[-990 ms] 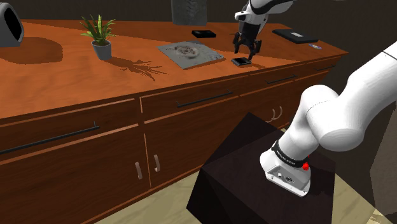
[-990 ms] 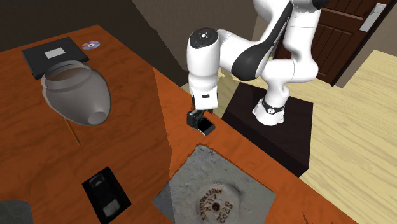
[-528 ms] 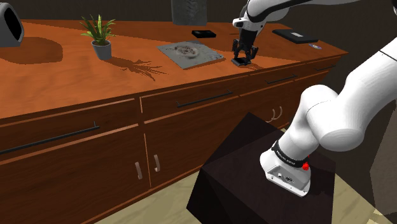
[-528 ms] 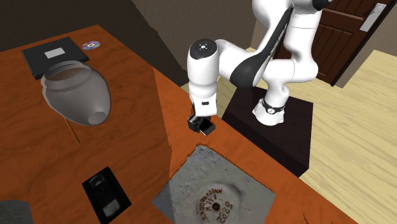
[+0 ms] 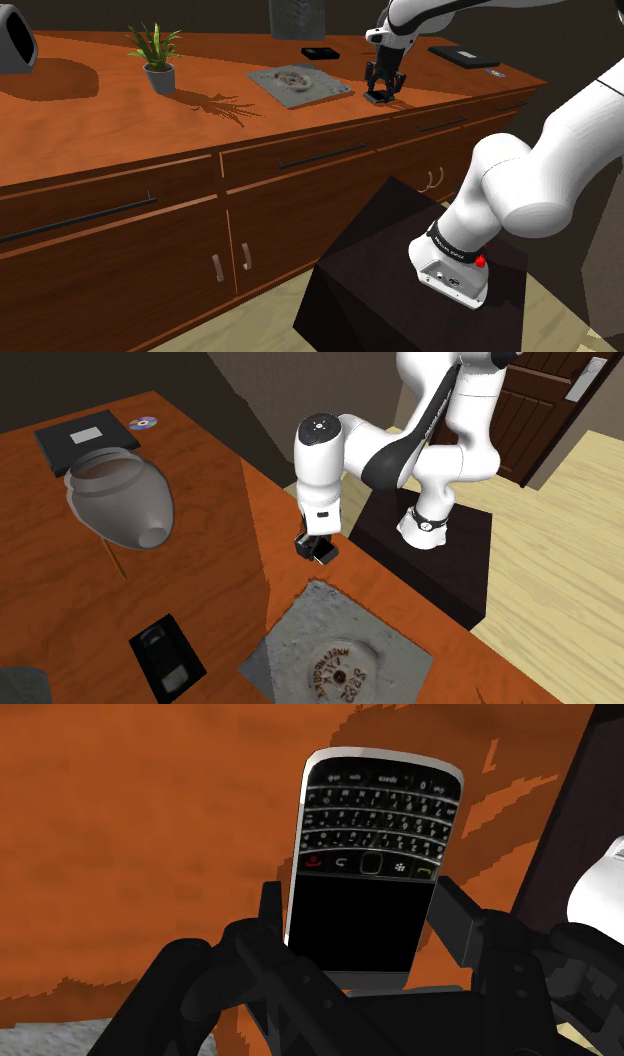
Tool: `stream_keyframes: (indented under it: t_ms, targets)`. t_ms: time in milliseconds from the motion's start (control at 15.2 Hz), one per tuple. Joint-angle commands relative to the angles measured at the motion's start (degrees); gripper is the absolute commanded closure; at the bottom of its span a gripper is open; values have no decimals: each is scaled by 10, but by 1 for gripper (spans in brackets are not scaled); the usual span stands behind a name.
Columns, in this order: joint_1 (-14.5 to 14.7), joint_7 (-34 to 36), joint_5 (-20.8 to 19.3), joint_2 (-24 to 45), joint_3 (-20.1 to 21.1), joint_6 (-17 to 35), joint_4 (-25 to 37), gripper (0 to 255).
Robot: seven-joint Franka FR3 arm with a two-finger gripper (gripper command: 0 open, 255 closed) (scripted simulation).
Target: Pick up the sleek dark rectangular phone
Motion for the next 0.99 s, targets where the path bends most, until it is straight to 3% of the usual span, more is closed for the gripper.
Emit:
stream_keyframes:
  t_ms: [0,924]
  targets:
    - [0,-1,0,1,-1,1,-1,255]
    - [-6,11,-13,-39,34,-113,80,255]
